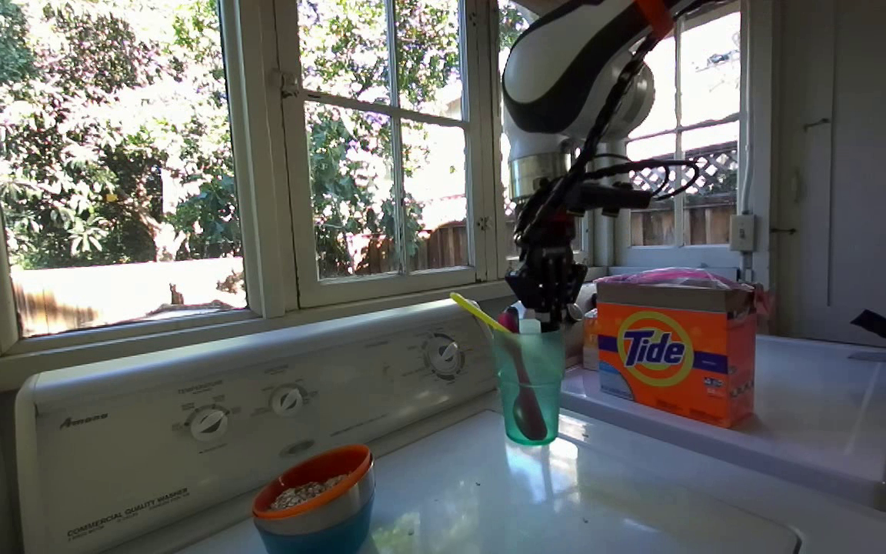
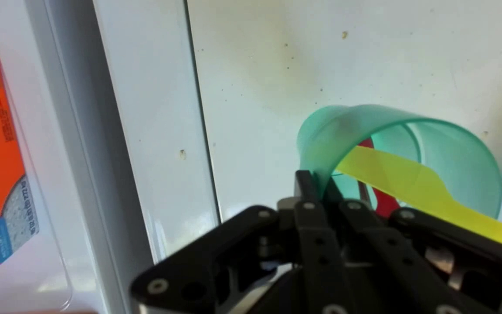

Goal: Move the cup to the left then put the orange box on the machine on the left.

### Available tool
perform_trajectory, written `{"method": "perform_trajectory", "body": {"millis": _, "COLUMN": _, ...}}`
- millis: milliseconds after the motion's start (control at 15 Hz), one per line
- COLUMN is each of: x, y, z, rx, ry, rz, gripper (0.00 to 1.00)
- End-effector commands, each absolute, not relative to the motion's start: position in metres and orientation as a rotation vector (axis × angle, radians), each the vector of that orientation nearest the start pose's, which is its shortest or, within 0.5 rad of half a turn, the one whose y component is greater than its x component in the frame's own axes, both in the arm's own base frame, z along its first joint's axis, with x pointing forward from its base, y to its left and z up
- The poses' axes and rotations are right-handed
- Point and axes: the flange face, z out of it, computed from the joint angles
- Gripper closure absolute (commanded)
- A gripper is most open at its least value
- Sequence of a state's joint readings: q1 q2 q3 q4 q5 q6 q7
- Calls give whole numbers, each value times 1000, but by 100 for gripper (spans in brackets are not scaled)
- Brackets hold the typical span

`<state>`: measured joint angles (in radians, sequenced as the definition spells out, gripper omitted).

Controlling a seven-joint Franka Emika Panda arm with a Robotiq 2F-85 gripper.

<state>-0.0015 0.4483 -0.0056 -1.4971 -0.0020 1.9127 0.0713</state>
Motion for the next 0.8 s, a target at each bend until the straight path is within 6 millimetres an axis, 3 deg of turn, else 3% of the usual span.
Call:
{"method": "perform_trajectory", "body": {"millis": 0, "x": 668, "y": 2, "z": 451, "rx": -3123, "ry": 80, "rz": 21, "gripper": 99}}
{"method": "perform_trajectory", "body": {"millis": 400, "x": 625, "y": 34, "z": 516, "rx": -3125, "ry": 224, "rz": 204, "gripper": 99}}
{"method": "perform_trajectory", "body": {"millis": 733, "x": 587, "y": 114, "z": 575, "rx": -3137, "ry": 218, "rz": 275, "gripper": 99}}
